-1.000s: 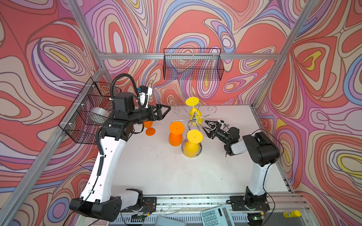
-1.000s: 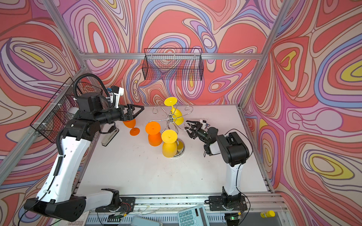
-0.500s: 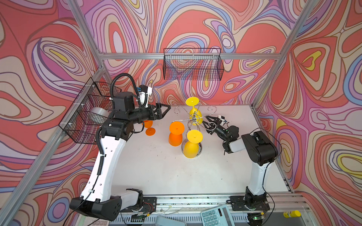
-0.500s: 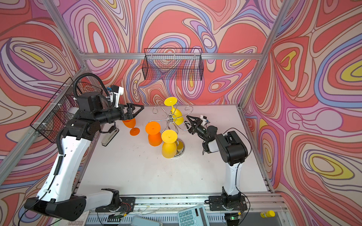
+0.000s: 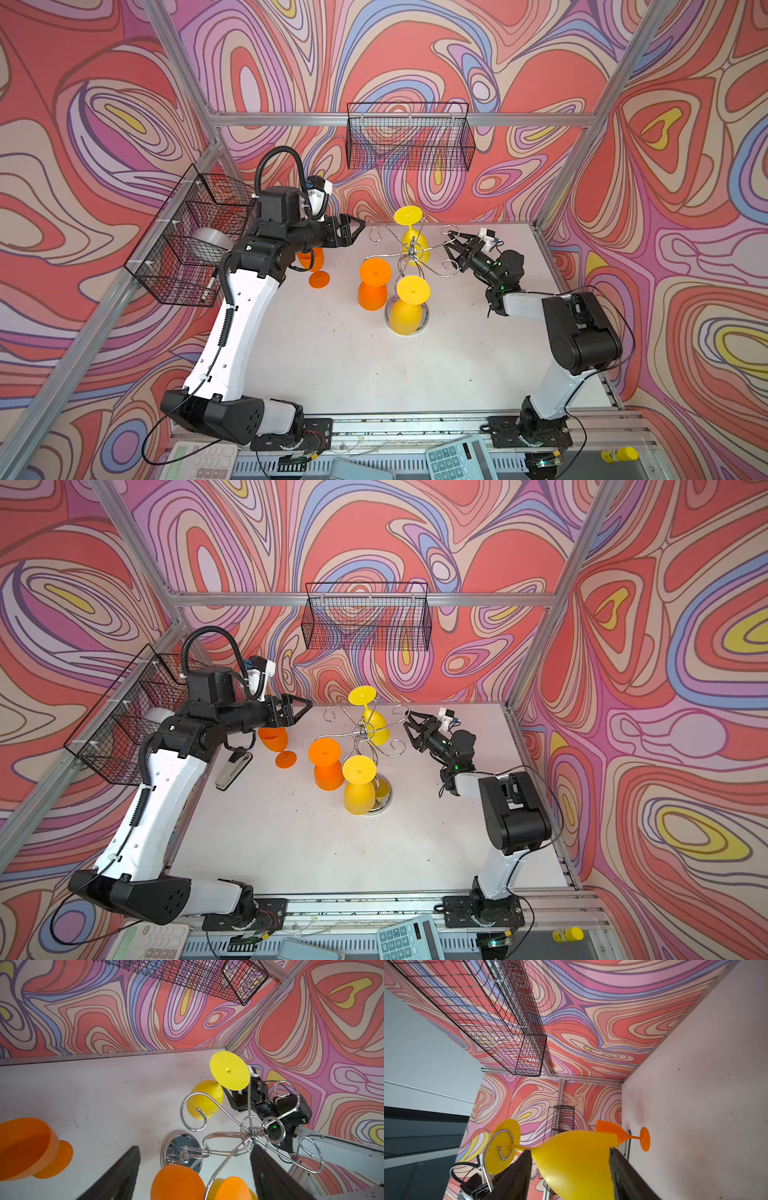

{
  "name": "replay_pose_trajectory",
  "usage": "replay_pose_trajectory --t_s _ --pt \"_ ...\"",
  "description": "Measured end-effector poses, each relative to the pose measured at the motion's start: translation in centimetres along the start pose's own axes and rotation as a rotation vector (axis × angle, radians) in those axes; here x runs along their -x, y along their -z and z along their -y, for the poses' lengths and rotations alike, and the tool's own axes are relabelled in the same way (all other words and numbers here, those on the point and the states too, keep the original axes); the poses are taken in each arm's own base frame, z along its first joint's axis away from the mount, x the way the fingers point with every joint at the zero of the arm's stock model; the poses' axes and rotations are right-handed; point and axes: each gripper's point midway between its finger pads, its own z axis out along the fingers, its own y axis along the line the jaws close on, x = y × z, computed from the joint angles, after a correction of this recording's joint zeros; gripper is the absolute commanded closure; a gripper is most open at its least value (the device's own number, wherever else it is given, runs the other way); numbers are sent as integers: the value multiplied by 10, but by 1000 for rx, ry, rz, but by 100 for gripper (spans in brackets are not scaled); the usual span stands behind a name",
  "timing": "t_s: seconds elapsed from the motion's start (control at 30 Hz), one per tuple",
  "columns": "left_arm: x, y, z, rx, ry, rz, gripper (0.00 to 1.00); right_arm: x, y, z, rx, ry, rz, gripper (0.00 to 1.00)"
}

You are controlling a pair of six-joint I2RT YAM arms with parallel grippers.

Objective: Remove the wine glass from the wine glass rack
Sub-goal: 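Raise the left gripper toward the upper yellow glass while the right gripper pulls back, then close the left gripper on the yellow glass foot hanging on the rack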

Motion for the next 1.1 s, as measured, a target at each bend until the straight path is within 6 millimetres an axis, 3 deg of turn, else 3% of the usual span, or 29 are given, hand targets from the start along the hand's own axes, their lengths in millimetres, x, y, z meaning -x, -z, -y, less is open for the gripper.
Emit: replay_pose_trajectory --t_s 0.13,0.4,0.5,0.7,0.9,1.1 --pt "5 -11 -1 13 -16 -3 18 11 4 -35 -84 149 20 38" --pt "17 -37 -1 -15 39 -20 24 29 18 -158 -210 535 100 38" --pt "28 -45 5 -54 93 -19 28 26 28 -180 -254 617 97 39" --pt "41 -61 12 -107 186 -37 37 21 40 -178 -373 679 59 39" --pt "27 -76 23 -140 311 -97 41 14 47 -163 -482 702 31 40" --pt "25 -81 42 -175 420 -112 54 6 46 -157 -523 723 14 40"
